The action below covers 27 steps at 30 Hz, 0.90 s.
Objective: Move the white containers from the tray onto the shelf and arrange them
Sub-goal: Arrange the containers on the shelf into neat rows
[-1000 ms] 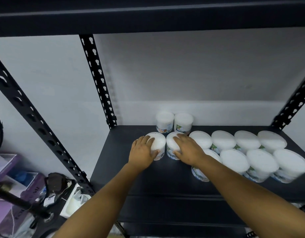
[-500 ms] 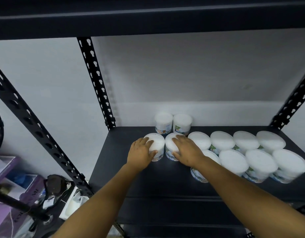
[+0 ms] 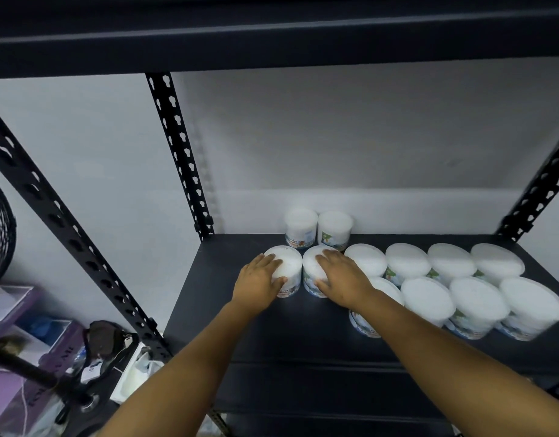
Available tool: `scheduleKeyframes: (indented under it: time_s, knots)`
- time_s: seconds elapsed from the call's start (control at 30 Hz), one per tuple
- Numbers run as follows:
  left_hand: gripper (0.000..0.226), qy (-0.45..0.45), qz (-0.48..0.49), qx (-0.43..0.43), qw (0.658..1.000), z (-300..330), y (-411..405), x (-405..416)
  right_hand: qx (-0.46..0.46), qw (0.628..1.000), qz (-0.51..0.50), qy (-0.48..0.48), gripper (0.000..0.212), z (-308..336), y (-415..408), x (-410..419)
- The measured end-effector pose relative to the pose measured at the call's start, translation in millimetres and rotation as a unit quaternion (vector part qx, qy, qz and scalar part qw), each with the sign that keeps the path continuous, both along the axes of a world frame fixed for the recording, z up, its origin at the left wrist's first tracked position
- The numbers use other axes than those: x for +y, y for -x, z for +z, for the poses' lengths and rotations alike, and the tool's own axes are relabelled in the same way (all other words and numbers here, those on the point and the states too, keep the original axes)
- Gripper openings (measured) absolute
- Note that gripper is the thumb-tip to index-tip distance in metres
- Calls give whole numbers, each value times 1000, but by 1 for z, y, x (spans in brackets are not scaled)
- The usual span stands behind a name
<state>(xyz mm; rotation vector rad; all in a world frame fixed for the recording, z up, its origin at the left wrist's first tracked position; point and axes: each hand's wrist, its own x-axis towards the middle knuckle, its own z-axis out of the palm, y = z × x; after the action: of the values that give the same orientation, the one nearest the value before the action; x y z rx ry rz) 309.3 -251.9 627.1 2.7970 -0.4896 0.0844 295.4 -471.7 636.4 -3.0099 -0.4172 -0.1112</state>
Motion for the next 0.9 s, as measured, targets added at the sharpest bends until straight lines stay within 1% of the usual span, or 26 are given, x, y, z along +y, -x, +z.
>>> scheduleKeyframes:
  time_s: [0.43, 0.63, 0.9]
  knots:
    - [53, -4, 8, 7, 1000, 2, 2, -2, 7, 1000, 2, 2, 59, 0, -1, -1]
    - [61, 0, 24, -31, 999, 7, 4, -4, -1, 999, 3, -49, 64, 5, -2, -4]
    - [60, -4, 19, -41, 999, 18, -29, -14, 7, 997, -45, -67, 69, 17, -22, -17]
